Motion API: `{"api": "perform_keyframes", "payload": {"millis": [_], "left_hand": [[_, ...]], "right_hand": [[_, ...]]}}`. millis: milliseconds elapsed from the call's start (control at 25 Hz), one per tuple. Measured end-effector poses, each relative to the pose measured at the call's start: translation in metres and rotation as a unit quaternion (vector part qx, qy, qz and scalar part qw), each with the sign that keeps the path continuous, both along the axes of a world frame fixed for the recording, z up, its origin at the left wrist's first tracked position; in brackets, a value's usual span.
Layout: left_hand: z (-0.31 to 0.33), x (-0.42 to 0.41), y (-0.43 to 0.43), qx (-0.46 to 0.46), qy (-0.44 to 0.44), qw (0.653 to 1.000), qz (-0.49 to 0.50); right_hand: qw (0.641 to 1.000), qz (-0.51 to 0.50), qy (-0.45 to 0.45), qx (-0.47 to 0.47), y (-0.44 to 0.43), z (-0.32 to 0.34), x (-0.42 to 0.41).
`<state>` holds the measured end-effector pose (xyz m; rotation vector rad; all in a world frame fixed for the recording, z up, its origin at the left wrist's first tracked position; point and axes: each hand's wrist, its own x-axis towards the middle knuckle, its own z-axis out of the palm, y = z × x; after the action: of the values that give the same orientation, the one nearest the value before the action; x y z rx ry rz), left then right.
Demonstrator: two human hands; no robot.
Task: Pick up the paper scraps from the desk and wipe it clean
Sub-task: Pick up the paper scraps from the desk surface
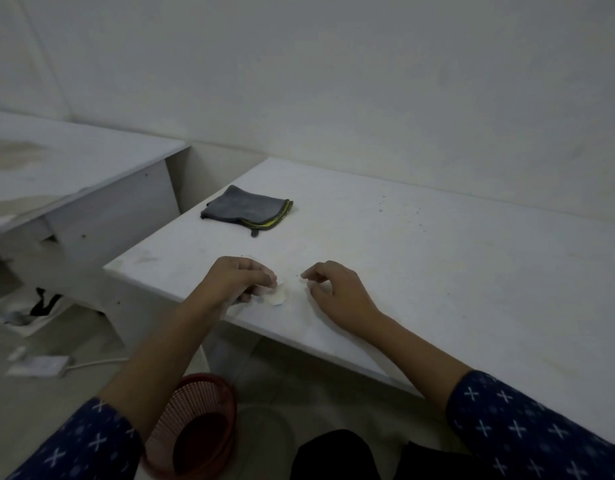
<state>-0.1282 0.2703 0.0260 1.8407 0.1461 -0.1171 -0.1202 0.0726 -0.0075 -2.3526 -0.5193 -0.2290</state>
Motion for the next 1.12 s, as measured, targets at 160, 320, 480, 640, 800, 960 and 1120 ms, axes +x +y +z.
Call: {"api": "perform_keyframes", "payload": {"millis": [160,320,480,640,800,960,1120], "left_hand": [[-0.012,-0.011,0.002,0.011,0.004,0.999,0.035],[-0.014,-0.01,-0.006,0.054,-0.026,0.997,0.046],[-0.019,-0.004,-0.007,0.125,-0.053,0.989,0.058],[-0.024,-0.004,-0.011,0.235,-0.118,0.963,0.065],[-0.026,-0.006,-0.014,0.316,-0.167,0.932,0.055],[-0.02,-0.006,-0.018,0.392,-0.17,0.903,0.044],[-0.013,-0.007,-0.013,0.444,-0.167,0.88,0.034]], "right_hand": [[0.999,0.024,-0.014,0.022,0.023,-0.001,-0.008],[0.999,0.038,-0.027,0.011,0.031,-0.003,-0.014],[0.996,0.048,-0.033,-0.064,0.033,-0.008,-0.015],[0.996,0.036,-0.034,-0.079,0.034,-0.009,-0.015],[0.992,0.051,-0.047,-0.103,0.031,-0.008,-0.015],[0.975,0.103,-0.103,-0.17,0.025,-0.008,-0.018],[0.972,0.128,-0.105,-0.167,0.024,-0.005,-0.018]]}}
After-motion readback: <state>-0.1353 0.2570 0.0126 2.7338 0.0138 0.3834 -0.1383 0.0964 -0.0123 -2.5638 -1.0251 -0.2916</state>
